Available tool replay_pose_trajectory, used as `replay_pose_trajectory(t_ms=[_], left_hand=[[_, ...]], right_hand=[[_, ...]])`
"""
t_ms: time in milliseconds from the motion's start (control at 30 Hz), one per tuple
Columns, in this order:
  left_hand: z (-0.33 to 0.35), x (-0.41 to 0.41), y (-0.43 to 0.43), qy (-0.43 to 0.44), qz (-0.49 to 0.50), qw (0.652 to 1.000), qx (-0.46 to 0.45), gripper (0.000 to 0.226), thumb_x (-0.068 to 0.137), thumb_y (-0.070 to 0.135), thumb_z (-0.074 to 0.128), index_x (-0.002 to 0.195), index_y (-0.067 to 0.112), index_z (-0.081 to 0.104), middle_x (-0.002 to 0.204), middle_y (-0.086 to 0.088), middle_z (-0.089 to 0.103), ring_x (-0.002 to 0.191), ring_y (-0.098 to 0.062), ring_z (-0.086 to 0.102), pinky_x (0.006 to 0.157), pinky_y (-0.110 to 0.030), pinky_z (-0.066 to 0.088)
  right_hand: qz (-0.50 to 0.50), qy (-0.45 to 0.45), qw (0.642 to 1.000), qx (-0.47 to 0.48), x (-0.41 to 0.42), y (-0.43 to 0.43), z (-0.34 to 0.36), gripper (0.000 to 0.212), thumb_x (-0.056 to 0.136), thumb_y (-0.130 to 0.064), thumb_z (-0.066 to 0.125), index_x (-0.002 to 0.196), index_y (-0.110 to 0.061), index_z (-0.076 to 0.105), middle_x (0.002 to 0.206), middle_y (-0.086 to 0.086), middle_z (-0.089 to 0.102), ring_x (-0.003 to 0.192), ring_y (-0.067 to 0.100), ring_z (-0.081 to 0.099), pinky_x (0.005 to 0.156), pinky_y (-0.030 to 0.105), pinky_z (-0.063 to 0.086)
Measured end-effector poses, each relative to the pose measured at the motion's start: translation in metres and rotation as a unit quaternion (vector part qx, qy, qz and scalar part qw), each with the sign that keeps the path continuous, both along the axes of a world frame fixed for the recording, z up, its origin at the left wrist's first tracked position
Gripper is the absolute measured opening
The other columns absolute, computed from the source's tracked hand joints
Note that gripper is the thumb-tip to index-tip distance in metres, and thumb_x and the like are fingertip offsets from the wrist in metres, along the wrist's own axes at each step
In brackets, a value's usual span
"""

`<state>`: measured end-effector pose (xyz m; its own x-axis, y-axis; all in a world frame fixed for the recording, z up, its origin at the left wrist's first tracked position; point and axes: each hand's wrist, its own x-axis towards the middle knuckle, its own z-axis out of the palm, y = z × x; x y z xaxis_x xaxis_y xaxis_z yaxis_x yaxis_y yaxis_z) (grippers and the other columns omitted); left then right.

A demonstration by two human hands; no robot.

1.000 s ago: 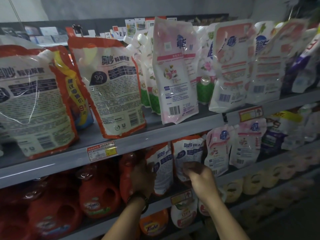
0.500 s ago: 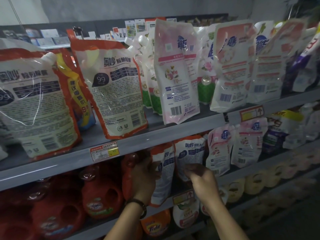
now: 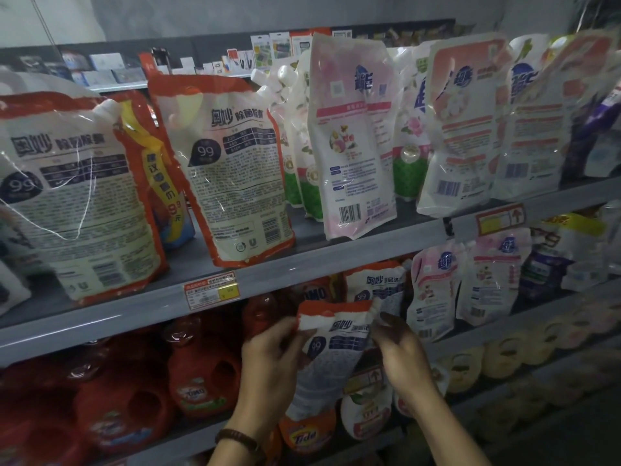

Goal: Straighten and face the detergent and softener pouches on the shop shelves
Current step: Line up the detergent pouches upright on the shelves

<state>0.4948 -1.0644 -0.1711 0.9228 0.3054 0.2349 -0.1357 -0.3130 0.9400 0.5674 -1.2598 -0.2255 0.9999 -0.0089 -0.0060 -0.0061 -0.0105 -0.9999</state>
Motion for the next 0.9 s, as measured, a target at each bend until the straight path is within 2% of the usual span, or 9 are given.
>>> replay_pose_trajectory(t_ms=[67, 100, 200, 400, 500, 600, 700, 800, 900], left_hand=[[0.002, -0.007, 0.003, -0.005, 0.003, 1.000, -0.001, 0.017, 0.099, 0.009, 0.072, 0.090, 0.021, 0.080, 0.076, -0.001, 0.078, 0.061, -0.018, 0.072, 0.058, -0.032, 0.059], [0.004, -0.011, 0.004, -0.008, 0.004, 1.000, 0.000, 0.017, 0.098, 0.008, 0.073, 0.090, 0.021, 0.080, 0.075, -0.002, 0.078, 0.060, -0.020, 0.072, 0.057, -0.032, 0.058], [0.014, -0.023, 0.003, -0.017, -0.013, 0.999, -0.030, 0.017, 0.097, 0.012, 0.073, 0.088, 0.024, 0.082, 0.076, -0.004, 0.078, 0.060, -0.021, 0.072, 0.056, -0.029, 0.056], [0.041, -0.040, 0.011, -0.047, -0.031, 0.997, -0.055, 0.014, 0.095, 0.014, 0.074, 0.089, 0.022, 0.083, 0.076, -0.006, 0.078, 0.059, -0.021, 0.072, 0.055, -0.030, 0.057], [0.054, -0.051, 0.023, -0.061, -0.029, 0.997, -0.048, 0.013, 0.095, 0.009, 0.074, 0.089, 0.017, 0.082, 0.074, -0.007, 0.078, 0.056, -0.021, 0.072, 0.054, -0.029, 0.057], [0.064, -0.061, 0.036, -0.078, -0.021, 0.995, -0.062, 0.012, 0.094, 0.008, 0.074, 0.088, 0.014, 0.083, 0.073, -0.010, 0.077, 0.053, -0.021, 0.068, 0.052, -0.029, 0.056], [0.075, -0.069, 0.051, -0.092, 0.005, 0.993, -0.074, 0.011, 0.092, 0.008, 0.075, 0.085, 0.012, 0.083, 0.069, -0.014, 0.074, 0.049, -0.020, 0.063, 0.049, -0.028, 0.051], [0.087, -0.079, 0.067, -0.107, 0.016, 0.992, -0.064, 0.011, 0.091, 0.011, 0.077, 0.087, 0.018, 0.085, 0.069, -0.014, 0.075, 0.048, -0.021, 0.062, 0.047, -0.029, 0.051], [0.099, -0.088, 0.084, -0.120, 0.031, 0.991, -0.040, 0.010, 0.088, 0.020, 0.077, 0.089, 0.027, 0.085, 0.072, -0.011, 0.077, 0.052, -0.024, 0.065, 0.049, -0.037, 0.052]], right_hand=[[0.021, 0.003, 1.000, -0.006, -0.006, 0.000, 0.000, 0.031, 0.104, -0.048, 0.063, 0.126, -0.029, 0.073, 0.120, -0.012, 0.077, 0.115, 0.011, 0.071, 0.105, 0.046, 0.054], [0.032, -0.004, 0.999, -0.006, -0.011, 0.001, 0.003, 0.027, 0.105, -0.045, 0.062, 0.122, -0.029, 0.074, 0.119, -0.012, 0.078, 0.115, 0.012, 0.072, 0.106, 0.049, 0.054], [0.031, -0.016, 0.999, 0.017, -0.024, 0.004, 0.012, 0.022, 0.106, -0.036, 0.060, 0.118, -0.026, 0.075, 0.115, -0.010, 0.080, 0.110, 0.012, 0.074, 0.105, 0.051, 0.056], [0.013, -0.043, 0.997, 0.055, -0.049, 0.008, 0.045, 0.024, 0.098, -0.044, 0.066, 0.113, -0.028, 0.075, 0.114, -0.002, 0.080, 0.109, 0.021, 0.076, 0.103, 0.056, 0.055], [0.015, -0.043, 0.996, 0.075, -0.060, 0.013, 0.062, 0.016, 0.098, -0.031, 0.070, 0.108, -0.021, 0.076, 0.108, 0.002, 0.081, 0.104, 0.022, 0.077, 0.102, 0.054, 0.057], [0.019, -0.063, 0.995, 0.079, -0.072, 0.023, 0.079, 0.016, 0.089, -0.035, 0.075, 0.098, -0.022, 0.077, 0.101, 0.006, 0.081, 0.100, 0.023, 0.077, 0.098, 0.050, 0.058], [0.030, -0.081, 0.992, 0.087, -0.080, 0.036, 0.096, 0.026, 0.082, -0.035, 0.080, 0.095, -0.014, 0.074, 0.096, 0.009, 0.080, 0.093, 0.023, 0.077, 0.092, 0.047, 0.060], [0.039, -0.091, 0.989, 0.110, -0.086, 0.053, 0.113, 0.035, 0.075, -0.031, 0.083, 0.091, -0.003, 0.069, 0.089, 0.012, 0.079, 0.084, 0.023, 0.077, 0.085, 0.044, 0.058], [0.054, -0.117, 0.986, 0.107, -0.090, 0.072, 0.128, 0.028, 0.072, -0.031, 0.086, 0.074, -0.012, 0.066, 0.083, 0.019, 0.075, 0.075, 0.024, 0.071, 0.075, 0.041, 0.054]])
